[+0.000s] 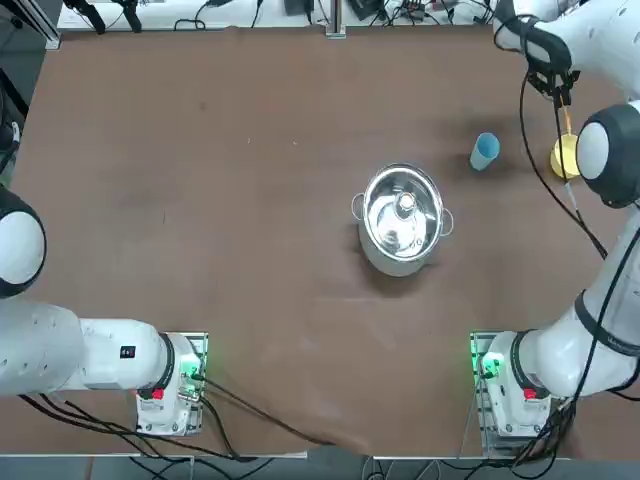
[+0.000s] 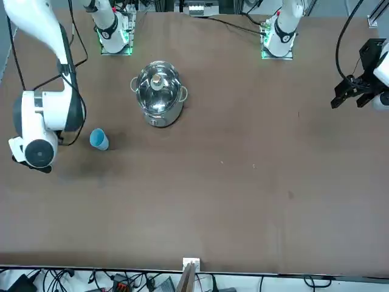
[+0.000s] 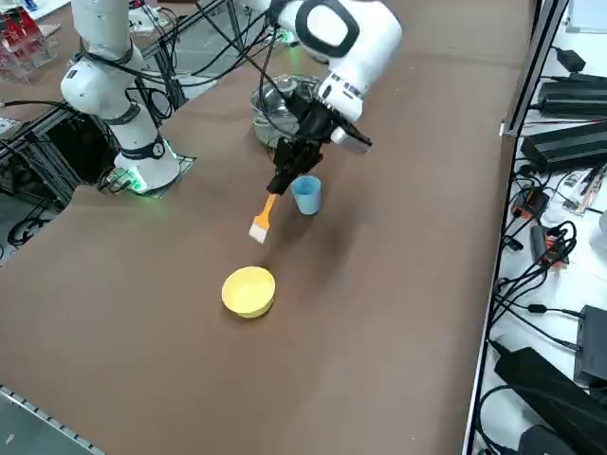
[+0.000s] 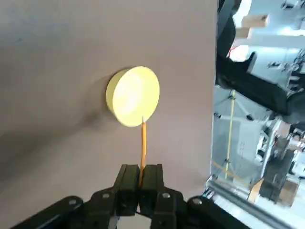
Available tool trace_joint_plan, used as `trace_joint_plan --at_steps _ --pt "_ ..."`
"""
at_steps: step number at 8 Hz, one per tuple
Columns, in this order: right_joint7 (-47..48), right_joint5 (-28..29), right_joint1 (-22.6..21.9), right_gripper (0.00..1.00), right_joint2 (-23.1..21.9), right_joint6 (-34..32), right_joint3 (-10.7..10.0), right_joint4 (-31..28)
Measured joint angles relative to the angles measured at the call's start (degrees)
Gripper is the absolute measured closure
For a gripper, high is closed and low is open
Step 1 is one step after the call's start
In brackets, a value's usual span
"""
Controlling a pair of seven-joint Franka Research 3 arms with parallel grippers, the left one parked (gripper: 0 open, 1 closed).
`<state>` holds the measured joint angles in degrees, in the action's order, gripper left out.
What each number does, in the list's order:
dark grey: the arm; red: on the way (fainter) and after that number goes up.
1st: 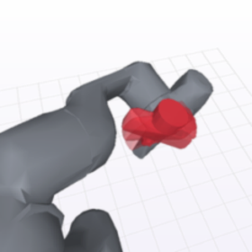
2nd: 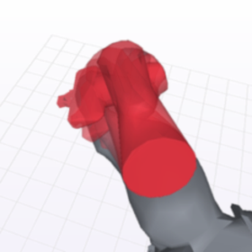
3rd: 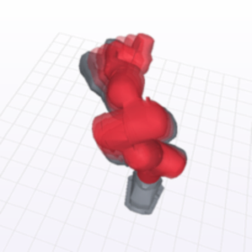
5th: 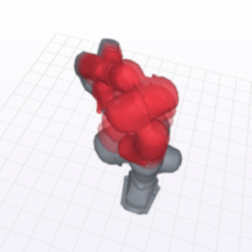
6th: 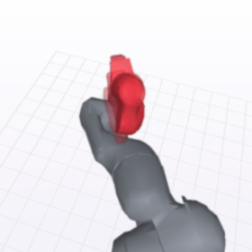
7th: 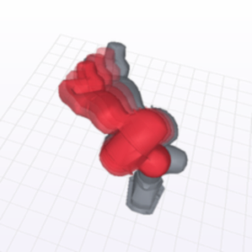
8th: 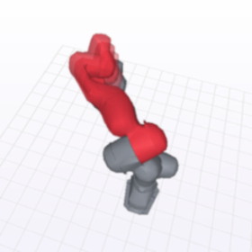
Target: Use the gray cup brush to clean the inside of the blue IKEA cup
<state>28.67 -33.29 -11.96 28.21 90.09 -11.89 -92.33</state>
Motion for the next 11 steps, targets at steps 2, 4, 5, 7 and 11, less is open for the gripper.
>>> trace_joint_plan --at_steps 2,4,5,7,11 --pt "0.0 -4.6 1.6 0.95 -0.6 6.3 -0.1 -4.5" --pt "0.0 -6.7 4.0 0.95 -1.8 12.4 -0.2 -9.0" --pt "-0.1 -6.9 4.8 0.95 -2.3 14.7 -0.2 -10.6" --pt "-0.1 -7.1 5.4 0.95 -2.5 17.2 -0.2 -12.8" --pt "0.0 -9.2 5.8 0.95 -1.7 18.2 -0.2 -14.1"
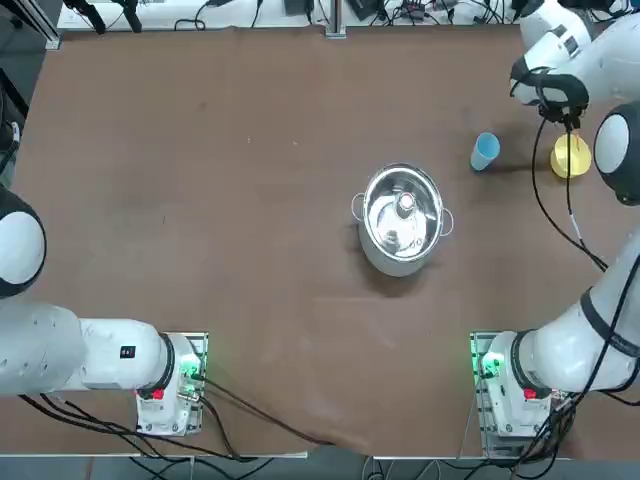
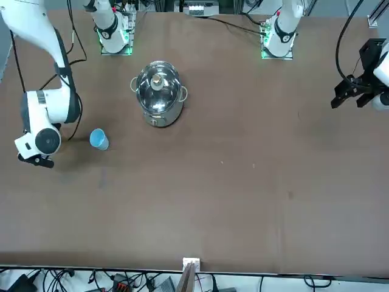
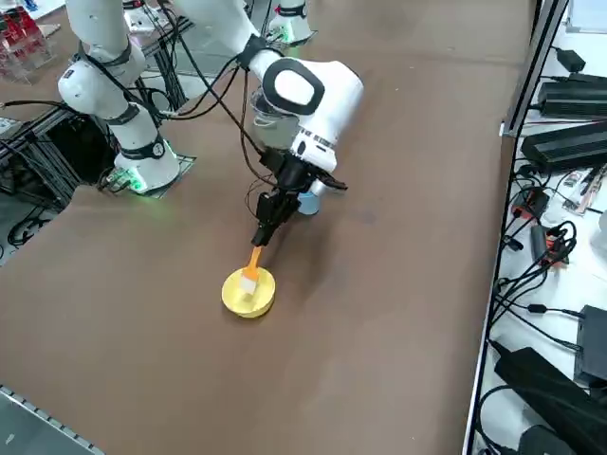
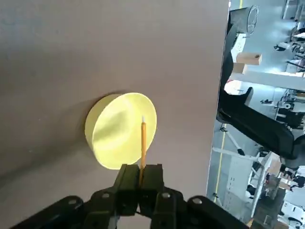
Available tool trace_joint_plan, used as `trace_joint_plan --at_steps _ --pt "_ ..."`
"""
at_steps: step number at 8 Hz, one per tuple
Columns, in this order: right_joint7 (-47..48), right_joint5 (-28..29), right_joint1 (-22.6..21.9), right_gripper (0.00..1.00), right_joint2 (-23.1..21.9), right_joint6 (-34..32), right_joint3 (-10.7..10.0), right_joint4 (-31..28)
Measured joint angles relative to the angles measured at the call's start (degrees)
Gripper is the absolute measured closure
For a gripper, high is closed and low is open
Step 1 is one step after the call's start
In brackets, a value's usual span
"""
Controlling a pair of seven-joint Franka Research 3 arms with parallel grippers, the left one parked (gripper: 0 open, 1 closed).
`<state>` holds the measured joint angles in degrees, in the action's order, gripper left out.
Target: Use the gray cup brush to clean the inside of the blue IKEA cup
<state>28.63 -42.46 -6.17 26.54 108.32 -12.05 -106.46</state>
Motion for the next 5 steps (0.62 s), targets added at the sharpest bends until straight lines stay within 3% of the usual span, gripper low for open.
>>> trace_joint_plan --at_steps 5 --pt "0.0 -1.5 1.8 0.95 2.4 3.1 0.0 -0.1"
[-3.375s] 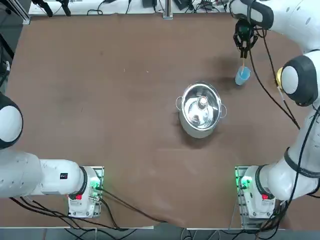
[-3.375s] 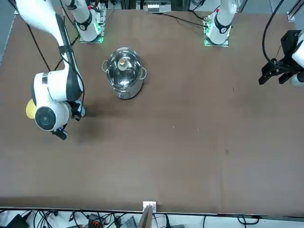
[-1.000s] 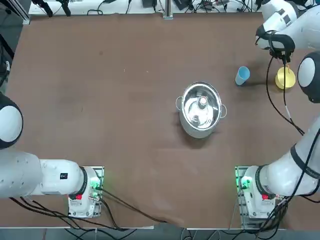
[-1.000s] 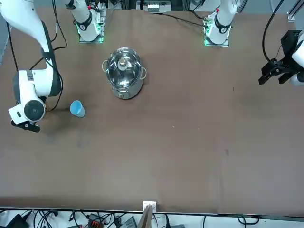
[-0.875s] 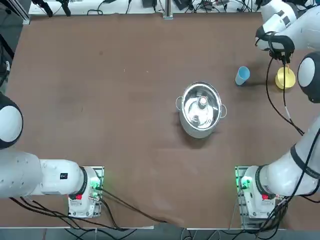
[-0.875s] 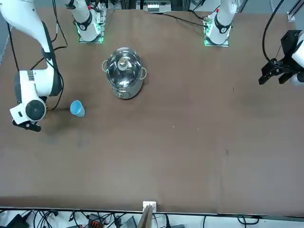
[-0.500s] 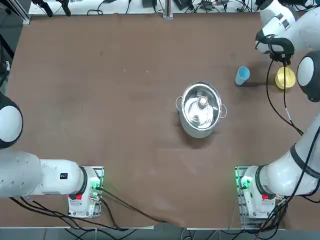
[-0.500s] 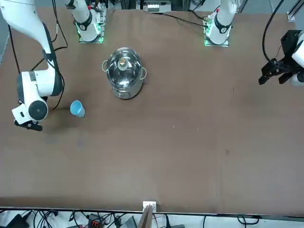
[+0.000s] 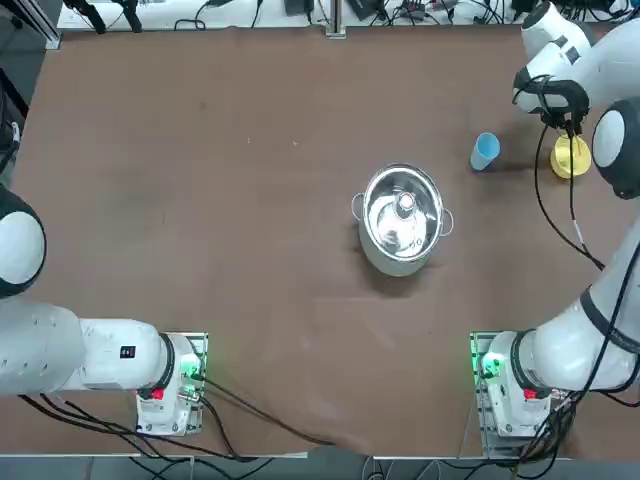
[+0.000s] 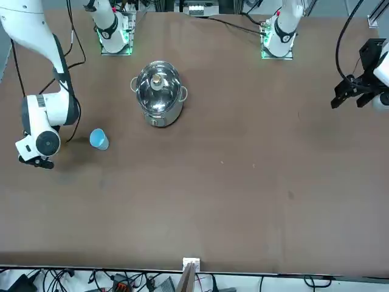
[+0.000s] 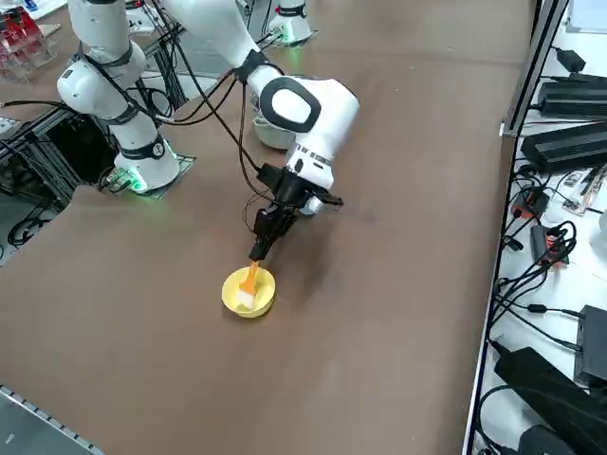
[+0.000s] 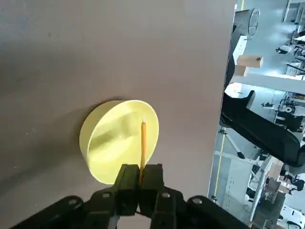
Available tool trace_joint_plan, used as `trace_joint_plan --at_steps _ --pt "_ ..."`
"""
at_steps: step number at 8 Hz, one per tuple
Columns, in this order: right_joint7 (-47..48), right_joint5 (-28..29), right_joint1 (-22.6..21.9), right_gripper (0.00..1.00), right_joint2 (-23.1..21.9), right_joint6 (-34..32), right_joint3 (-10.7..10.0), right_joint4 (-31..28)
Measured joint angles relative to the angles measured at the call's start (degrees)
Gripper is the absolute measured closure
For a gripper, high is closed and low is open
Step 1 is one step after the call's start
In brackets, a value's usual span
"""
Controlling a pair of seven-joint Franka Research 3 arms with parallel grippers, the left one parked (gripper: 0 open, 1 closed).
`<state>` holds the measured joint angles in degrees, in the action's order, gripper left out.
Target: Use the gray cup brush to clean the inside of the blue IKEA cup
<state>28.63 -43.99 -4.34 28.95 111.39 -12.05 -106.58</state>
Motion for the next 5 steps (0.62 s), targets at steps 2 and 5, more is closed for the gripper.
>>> trace_joint_plan --at_steps 2,5 --pt "0.0 -0.1 0.1 0.95 0.7 0.2 0.0 0.0" --pt "0.0 -0.9 0.2 0.94 1.7 0.4 0.0 0.0"
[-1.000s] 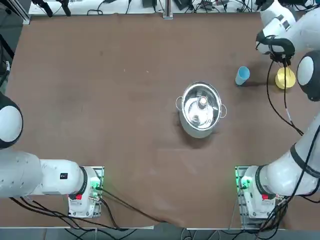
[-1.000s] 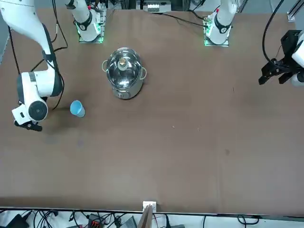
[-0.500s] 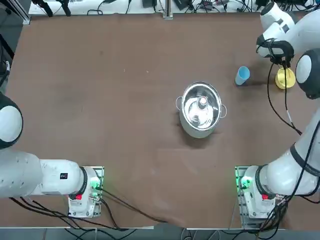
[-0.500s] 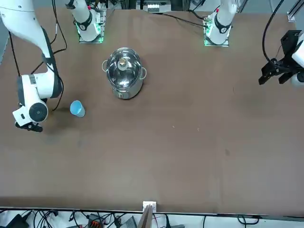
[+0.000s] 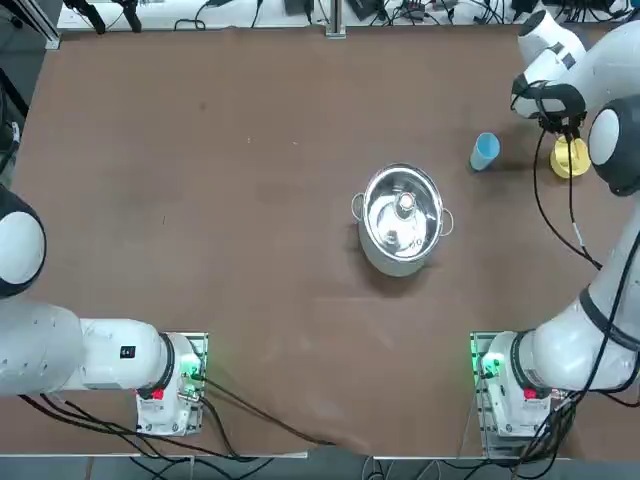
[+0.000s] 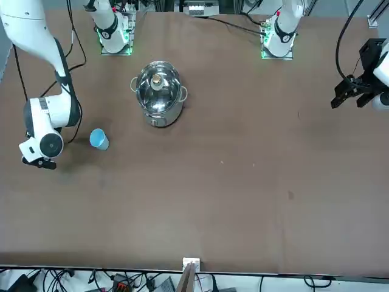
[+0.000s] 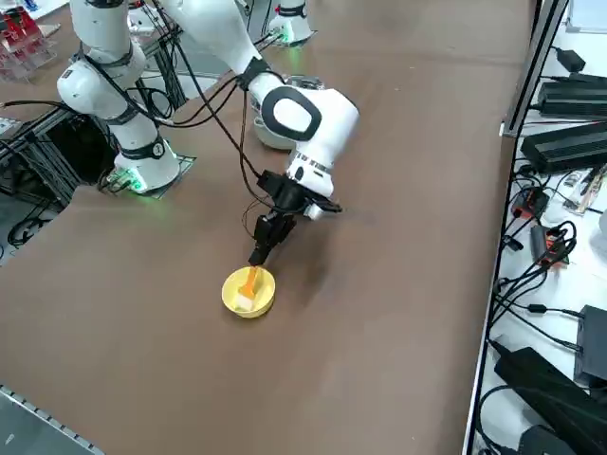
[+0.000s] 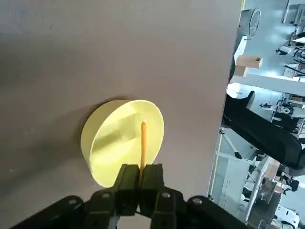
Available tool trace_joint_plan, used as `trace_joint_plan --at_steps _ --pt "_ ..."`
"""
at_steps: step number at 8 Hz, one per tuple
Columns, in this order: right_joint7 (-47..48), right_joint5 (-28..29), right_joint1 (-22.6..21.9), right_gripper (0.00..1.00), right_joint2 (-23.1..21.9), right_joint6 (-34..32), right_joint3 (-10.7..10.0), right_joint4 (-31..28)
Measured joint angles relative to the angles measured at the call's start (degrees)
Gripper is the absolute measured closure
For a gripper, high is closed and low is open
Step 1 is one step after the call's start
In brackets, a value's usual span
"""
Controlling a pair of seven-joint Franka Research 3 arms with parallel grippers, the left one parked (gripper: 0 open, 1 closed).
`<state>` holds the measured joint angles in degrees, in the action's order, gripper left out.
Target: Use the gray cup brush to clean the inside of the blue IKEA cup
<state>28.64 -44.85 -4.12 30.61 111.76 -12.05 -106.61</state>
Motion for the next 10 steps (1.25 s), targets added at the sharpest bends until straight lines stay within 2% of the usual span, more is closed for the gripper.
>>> trace_joint_plan --at_steps 2,6,7,10 --pt "0.0 -0.6 0.0 0.85 0.7 0.0 0.0 0.0" --pt "0.0 -0.7 -0.1 0.13 0.9 0.0 0.4 0.0" --pt "0.0 -0.6 -0.1 0.02 0.9 0.0 1.1 -0.1" --pt "0.1 1.3 -0.5 0.02 0.9 0.0 3.7 -0.3"
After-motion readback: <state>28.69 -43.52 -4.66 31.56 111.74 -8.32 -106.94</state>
